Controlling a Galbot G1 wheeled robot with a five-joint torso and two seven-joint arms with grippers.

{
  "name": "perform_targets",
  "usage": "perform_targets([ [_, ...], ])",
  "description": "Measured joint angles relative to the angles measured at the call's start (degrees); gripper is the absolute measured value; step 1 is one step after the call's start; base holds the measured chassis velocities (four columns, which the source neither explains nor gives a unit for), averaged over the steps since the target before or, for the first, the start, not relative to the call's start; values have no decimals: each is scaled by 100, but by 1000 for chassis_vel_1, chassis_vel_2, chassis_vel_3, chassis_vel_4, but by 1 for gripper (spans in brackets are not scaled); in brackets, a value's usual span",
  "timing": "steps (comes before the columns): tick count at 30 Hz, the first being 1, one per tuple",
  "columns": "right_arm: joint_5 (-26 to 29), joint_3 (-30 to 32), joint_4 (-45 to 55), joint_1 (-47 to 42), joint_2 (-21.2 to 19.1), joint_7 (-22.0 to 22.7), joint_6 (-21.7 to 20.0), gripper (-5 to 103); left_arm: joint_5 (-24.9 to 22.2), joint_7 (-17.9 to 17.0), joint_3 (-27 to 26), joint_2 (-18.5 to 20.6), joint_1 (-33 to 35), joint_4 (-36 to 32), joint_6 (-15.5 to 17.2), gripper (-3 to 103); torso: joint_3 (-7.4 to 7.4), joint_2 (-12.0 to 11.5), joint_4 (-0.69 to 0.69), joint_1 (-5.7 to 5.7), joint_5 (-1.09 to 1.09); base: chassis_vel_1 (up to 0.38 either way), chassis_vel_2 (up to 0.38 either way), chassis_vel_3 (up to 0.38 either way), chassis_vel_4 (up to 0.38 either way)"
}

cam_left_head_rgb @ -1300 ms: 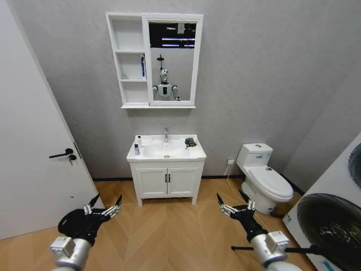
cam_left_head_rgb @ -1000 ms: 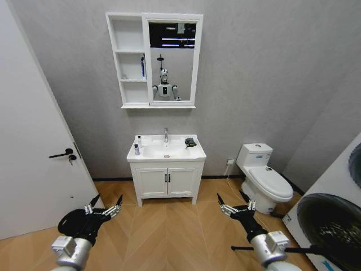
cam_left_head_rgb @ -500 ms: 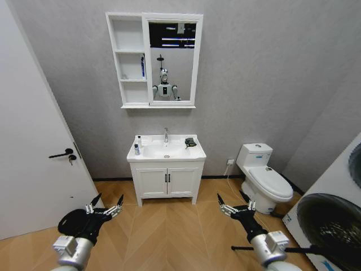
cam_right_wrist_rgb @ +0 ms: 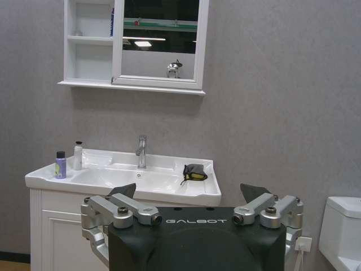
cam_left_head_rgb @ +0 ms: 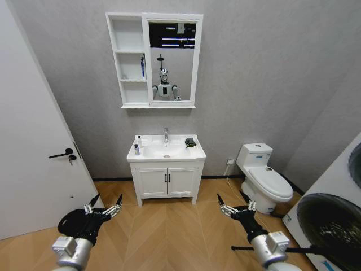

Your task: Move facial cleanser and shampoo from washbasin to cabinet, then wipe washbasin with towel.

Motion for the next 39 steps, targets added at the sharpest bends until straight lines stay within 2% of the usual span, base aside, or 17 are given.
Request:
perform_targets([
  [17, 20, 34, -130, -63, 34, -225, 268, 100, 305, -24, 164, -165, 43, -99, -29, 100, 0, 1, 0, -2, 1, -64, 63, 64, -63],
  [31, 7, -4, -172, -110, -27, -269, 269, 100, 287, -61, 55, -257, 91, -179, -42, 100, 0, 0, 1, -1, 1, -278, 264, 269, -266],
  [33, 6, 1, -158, -138, -14, -272, 276, 100, 286, -77, 58, -257, 94, -199, -43, 100, 0, 0, -3, -1, -3, -371, 356, 360, -325],
  [36, -7, 6, -153, -168, -5, -273, 300, 100, 283, -97, 59, -259, 100, -225, -43, 100, 1, -2, 1, 2, 4, -336, 365, 358, -354],
  [39, -44, 13, -105, -225, 12, -276, 323, 100, 247, -148, 54, -283, 110, -247, -51, 100, 0, -1, -3, 1, -3, -374, 365, 373, -369],
])
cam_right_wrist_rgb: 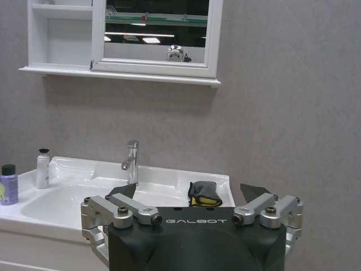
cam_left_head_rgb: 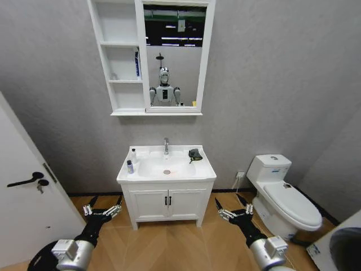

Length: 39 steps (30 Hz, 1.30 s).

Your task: Move facial cleanser and shampoo from washbasin to cabinet, then wipe washbasin with towel.

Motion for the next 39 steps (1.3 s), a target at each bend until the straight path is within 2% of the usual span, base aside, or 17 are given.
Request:
perform_targets([
  [1, -16, -1, 16, -17, 9, 0, 2, 100, -7, -11, -4, -16, 11, 0, -9, 100, 1, -1, 6, 2, 4, -338, 351, 371, -334],
  [11, -118, -28, 89, -108, 58, 26, 44, 100, -21, -106, 25, -61, 0, 54, -58, 100, -1, 1, 0, -3, 0, -358, 355, 346, -351],
  [12, -122, -48, 84, -107, 63, 69, 62, 100, -30, -144, 33, -66, -12, 74, -78, 100, 1, 0, 4, 0, 4, -329, 346, 331, -333],
  [17, -125, -56, 87, -118, 65, 144, 59, 100, -47, -203, 48, -121, -32, 180, -176, 100, 1, -2, 2, 4, 2, -316, 289, 320, -266],
  [18, -126, -48, 85, -111, 63, 167, 57, 100, -44, -230, 63, -157, -30, 224, -213, 100, 2, -3, 7, 7, 3, -184, 188, 68, -61],
  [23, -126, -17, 71, -126, 65, 232, 46, 100, 2, -408, 131, -236, -58, 356, -300, 100, 1, -2, -3, 4, 2, -105, 75, 24, -20],
  [27, -128, -11, 57, -139, 76, 250, 40, 100, 96, -561, 147, -275, -96, 519, -378, 100, -2, 3, 5, -9, 1, 34, -17, -66, -7],
  [33, -131, -12, 49, -116, 86, 305, 32, 100, 293, -476, 157, -322, -53, 683, -484, 100, -3, 4, 3, -9, 3, 72, -51, -31, 54],
  [39, -132, 7, 71, -101, 104, 356, 28, 100, 603, -339, 253, -419, 75, 993, -771, 100, 0, 0, 2, 1, 3, 0, 0, 0, 0],
])
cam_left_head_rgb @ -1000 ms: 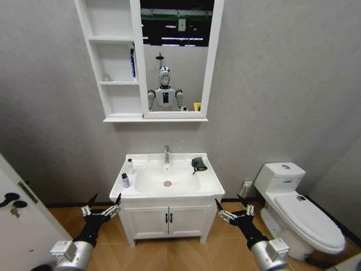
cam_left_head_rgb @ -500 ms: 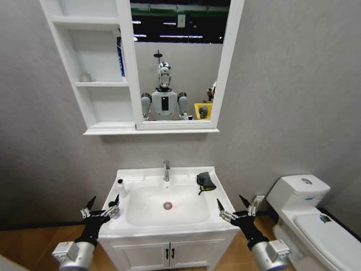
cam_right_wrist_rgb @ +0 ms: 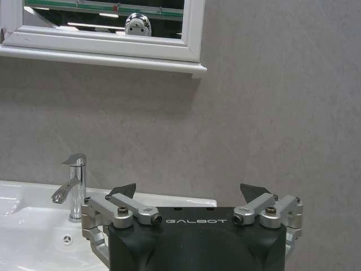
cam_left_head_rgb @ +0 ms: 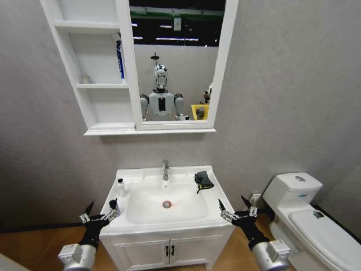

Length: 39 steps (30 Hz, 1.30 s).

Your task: Move facial cleanser and shampoo from washbasin to cabinet, then wipe washbasin with towel.

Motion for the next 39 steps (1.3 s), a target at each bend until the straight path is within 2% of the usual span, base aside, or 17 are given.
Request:
perform_targets([
  [2, 1, 6, 0, 0, 4, 4, 1, 100, 17, 29, 13, -20, 22, 46, -44, 100, 0, 0, 0, 0, 0, 0, 0, 0, 0],
  [4, 1, 23, -9, -17, 32, 20, 25, 100, 80, 184, 93, -77, -5, 452, -346, 100, 0, 0, 1, -1, 0, 0, 0, 0, 0],
  [5, 1, 23, -9, -17, 32, 20, 25, 100, 80, 184, 93, -77, -5, 452, -346, 100, 0, 0, 1, -1, 0, 0, 0, 0, 0],
  [6, 1, 23, -9, -30, 42, 28, 39, 100, 101, 232, 125, -78, -113, 733, -495, 100, -1, 1, 0, -1, 0, 0, 0, 0, 0],
  [9, 1, 24, 29, -49, 49, 73, 51, 100, 139, 294, 133, -79, -322, 1167, -671, 100, 0, 1, -1, -2, -1, 0, 0, 0, 0],
  [17, 23, -16, 56, -17, 25, 146, 51, 100, -16, 351, 21, -8, -574, 1731, -697, 100, 0, 1, 2, -1, 0, 0, 0, 0, 0],
  [21, 37, 25, 31, -99, 31, 146, 152, 100, -100, 294, -37, 50, -744, 1984, -698, 100, 0, 1, -1, -1, -1, 0, 0, 0, 0],
  [39, 39, 58, -144, -172, 80, 129, 339, 100, -110, 194, 69, 138, -1153, 2215, -386, 100, 0, 1, 0, -2, 0, 0, 0, 0, 0],
])
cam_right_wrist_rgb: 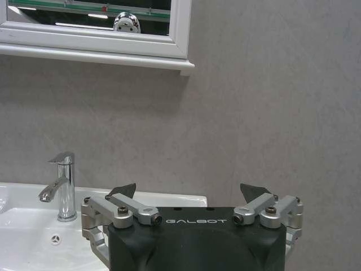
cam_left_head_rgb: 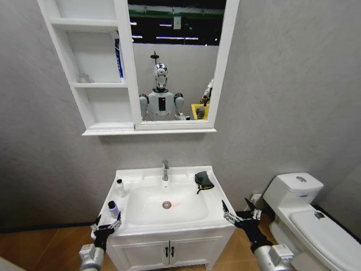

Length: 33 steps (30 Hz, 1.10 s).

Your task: Move facial cleanser and shampoo from washbasin to cabinet, then wipe washbasin with towel.

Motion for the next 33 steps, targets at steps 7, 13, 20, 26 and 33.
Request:
perform_targets([
  [7, 2, 10, -53, 66, -4, 1, -1, 100, 30, -47, 89, 69, -353, 222, 193, 100, 0, 0, 0, 0, 0, 0, 0, 0, 0],
  [13, 42, 26, -25, 59, -18, 2, 2, 100, 69, -84, 132, 65, -531, 393, 275, 94, 0, 0, 0, 0, 0, 0, 0, 0, 0],
  [20, 55, 29, -26, 104, -21, 4, -1, 100, 99, -116, 171, 79, -783, 564, 322, 73, 0, 0, 0, 0, 0, 0, 0, 0, 0],
  [26, 66, 38, -57, 134, -17, 10, -4, 100, 123, -119, 161, 88, -792, 595, 355, 51, 0, 0, 0, 0, 0, 0, 0, 0, 0],
  [33, 67, 26, -87, 168, 11, 37, -8, 100, 189, -158, 80, 110, -359, -48, 541, 43, 0, 0, 2, 0, -1, 0, 0, 0, 0],
])
